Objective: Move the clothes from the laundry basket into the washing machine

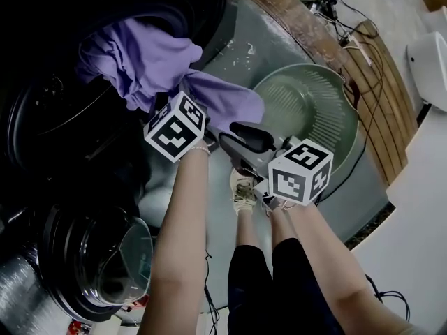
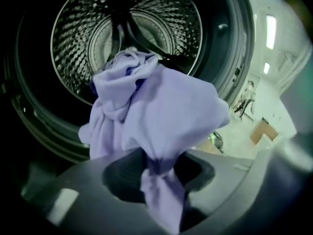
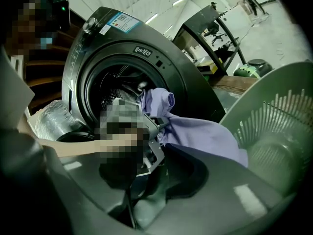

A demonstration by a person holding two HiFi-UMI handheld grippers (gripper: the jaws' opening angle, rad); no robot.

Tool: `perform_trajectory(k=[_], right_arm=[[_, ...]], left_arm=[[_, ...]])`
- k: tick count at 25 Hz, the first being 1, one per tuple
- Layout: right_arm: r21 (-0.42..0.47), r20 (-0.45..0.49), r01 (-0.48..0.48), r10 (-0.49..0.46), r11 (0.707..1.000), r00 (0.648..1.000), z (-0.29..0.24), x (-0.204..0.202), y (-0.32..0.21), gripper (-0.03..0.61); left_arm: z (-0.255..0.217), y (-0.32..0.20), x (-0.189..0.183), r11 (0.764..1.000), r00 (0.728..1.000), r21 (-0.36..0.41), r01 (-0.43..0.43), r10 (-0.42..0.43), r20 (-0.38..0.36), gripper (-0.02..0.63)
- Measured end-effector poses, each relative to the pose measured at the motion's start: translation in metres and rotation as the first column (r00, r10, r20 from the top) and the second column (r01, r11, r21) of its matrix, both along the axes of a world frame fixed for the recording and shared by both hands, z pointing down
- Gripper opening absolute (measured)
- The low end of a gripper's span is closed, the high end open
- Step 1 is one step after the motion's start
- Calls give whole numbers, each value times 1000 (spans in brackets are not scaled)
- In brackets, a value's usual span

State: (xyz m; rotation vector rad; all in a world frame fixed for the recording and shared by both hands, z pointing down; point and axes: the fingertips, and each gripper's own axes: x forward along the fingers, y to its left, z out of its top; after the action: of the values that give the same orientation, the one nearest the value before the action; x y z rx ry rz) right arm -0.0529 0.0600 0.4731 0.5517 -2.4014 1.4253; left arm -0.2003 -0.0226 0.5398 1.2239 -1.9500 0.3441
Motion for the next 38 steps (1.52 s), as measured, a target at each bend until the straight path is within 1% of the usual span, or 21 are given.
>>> perform_trajectory(k=[1,2,4,6,8,9,10,13,18,23,24,25,27,29,31,33,36,38], right_arm=[[1,0,0,0,1000,1000,0,-1,0,163],[1,0,-2,2,1000,1000,0,-1,0,161],[4,-3,-4,4,1000,1000,0,-2,1,156],[6,-9,4,-4,1000,1000,0,-3,2,155],[4,-15,20,-20,1000,1000,-2,-4,5,153],[7,-19,25,-25,1000,1000,-3,-4,6,142],[11,-23,25,-25,1000,999,-4,-4,5,102],[19,-20,9,-8,1000,1000,-7,-4,2,27],[29,1,20,-20,999,1000,-15,-11,-1,26],[8,24,-3,3,1000,1000,-17,-10,-6,28],[8,19,-3,2,1000,1000,-16,-11,-5,28],[10,13,3,-3,1000,1000,-15,-13,-3,28],[16,-2,15,-15,1000,1000,-11,-14,-1,28],[14,-19,6,-5,1000,1000,-6,-14,-2,26],[8,-32,-18,18,1000,999,-2,-11,-4,26],[9,-42,-31,31,999,999,0,-9,-7,26],[23,-61,-41,42,999,997,0,-7,-9,26],[35,-64,-47,49,998,997,-2,-9,-11,26]], left_arm=[[-4,-1,-4,1000,999,-3,-9,9,35,118],[-7,-2,-7,1000,998,-1,-19,19,65,41],[-17,-1,-14,999,995,33,-26,23,94,32],[-33,0,-24,995,994,93,-23,12,113,26],[-54,-1,-37,989,988,148,-32,8,157,26],[-66,-3,-44,984,982,173,-37,4,188,26],[-79,-6,-52,980,975,197,-40,-5,221,26],[-112,-18,-79,966,954,258,-28,-51,295,26],[-152,-36,-121,944,918,330,-13,-120,379,25],[-165,-39,-142,925,897,377,44,-203,393,23],[-164,-38,-146,924,894,377,57,-216,393,28],[-160,-37,-150,928,896,366,70,-220,387,54],[-141,-38,-153,946,918,311,85,-197,346,205],[-116,-37,-149,965,947,251,80,-152,282,293],[-105,-32,-141,972,961,226,60,-118,250,307],[-105,-24,-127,974,965,226,26,-83,249,313],[-99,-10,-92,974,977,225,-40,-9,215,336],[-85,2,-69,978,982,198,-68,30,189,339]])
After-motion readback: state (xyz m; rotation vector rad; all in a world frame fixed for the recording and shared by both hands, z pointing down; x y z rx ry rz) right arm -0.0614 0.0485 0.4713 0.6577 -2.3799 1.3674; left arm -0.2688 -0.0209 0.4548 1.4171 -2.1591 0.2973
